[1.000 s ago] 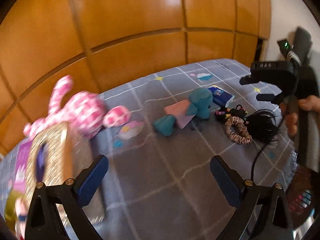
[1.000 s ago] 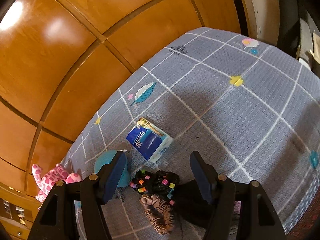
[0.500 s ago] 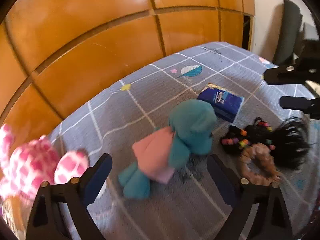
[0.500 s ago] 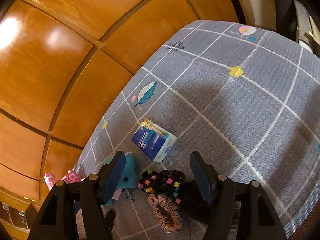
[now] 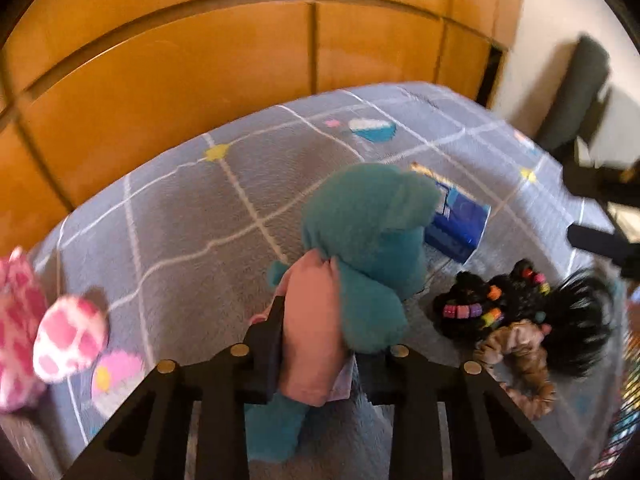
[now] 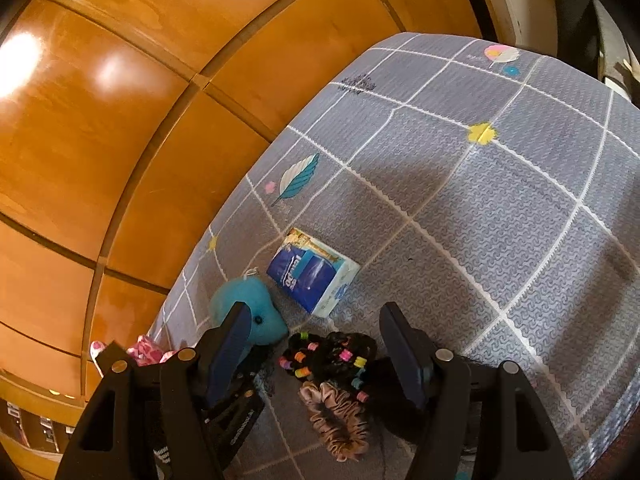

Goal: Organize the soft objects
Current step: 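Grasp the teal plush with pink cloth with the left gripper, then grasp the black beaded hair ties with the right gripper while the left holds the teal plush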

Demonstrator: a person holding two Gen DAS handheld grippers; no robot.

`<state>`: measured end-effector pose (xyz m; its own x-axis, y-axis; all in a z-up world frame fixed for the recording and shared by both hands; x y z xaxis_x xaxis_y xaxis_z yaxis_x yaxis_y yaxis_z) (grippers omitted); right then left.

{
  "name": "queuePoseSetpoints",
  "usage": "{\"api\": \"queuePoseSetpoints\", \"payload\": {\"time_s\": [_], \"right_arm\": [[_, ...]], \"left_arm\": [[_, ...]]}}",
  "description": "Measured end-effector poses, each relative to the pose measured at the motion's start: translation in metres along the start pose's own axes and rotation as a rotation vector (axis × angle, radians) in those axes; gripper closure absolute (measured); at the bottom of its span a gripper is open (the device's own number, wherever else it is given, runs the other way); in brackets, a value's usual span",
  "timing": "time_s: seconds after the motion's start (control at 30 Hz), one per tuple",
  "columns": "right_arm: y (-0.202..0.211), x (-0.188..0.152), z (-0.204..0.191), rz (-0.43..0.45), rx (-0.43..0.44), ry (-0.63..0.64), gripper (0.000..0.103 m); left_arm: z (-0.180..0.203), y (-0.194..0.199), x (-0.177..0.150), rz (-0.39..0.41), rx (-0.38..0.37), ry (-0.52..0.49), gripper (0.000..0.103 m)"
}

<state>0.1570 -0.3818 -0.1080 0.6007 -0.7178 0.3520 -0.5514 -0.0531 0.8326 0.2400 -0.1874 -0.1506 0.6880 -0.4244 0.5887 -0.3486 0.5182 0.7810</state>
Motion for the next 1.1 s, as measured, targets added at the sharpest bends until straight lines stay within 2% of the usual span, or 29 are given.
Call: {"api": "queuePoseSetpoints", "payload": {"time_s": [0.07,0.23,0.47,0.7,0.77,0.9,0.97,1.07,1.1], "right_arm": [[0.000,0.000,0.001,0.003,-0.002,-0.002,0.040],[0.000,0.001,0.006,0.006,-0.022,-0.022,0.040],[-0.017,-0.006,-0.001,-0.084,-0.047,0.031,0.040],[-0.026,-0.016,-0.020,-0.119,-0.058,0.144,0.040],[-0.034,-0.023,-0.028,-0.156,-0.075,0.199,0.038],[-0.041,-0.033,-0.042,-0.164,-0.119,0.307,0.038],[-0.050,-0.041,-0.048,-0.213,-0.127,0.353,0.038],[-0.053,-0.049,-0.057,-0.280,-0.026,0.374,0.038],[-0.053,-0.050,-0.058,-0.314,0.043,0.358,0.038]], "left_arm": [[0.000,0.016,-0.008,0.022,0.016,0.022,0.073],[0.003,0.053,-0.040,0.055,0.019,0.075,0.073],[0.013,0.094,-0.096,0.060,0.022,0.119,0.074],[0.019,0.109,-0.141,0.033,0.009,0.161,0.074],[0.022,0.113,-0.147,0.037,0.012,0.155,0.074],[0.027,0.117,-0.151,0.039,-0.001,0.165,0.074],[0.029,0.120,-0.155,0.044,-0.004,0.171,0.074],[0.029,0.125,-0.161,0.050,-0.003,0.182,0.074],[0.029,0.126,-0.162,0.050,-0.002,0.183,0.074]]}}
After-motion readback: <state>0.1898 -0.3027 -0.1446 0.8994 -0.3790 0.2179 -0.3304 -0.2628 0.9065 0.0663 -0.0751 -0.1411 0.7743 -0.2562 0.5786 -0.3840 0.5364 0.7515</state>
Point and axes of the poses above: each gripper's, at about its wrist camera, not at the fingertips, and y roughly against the way its jaws point, z to its right, x to its top, the point moved 2 cm from there along -y, roughly the way its jaws point, and after that the axes turned 13 degrees about -x, right-handed, at the moved point
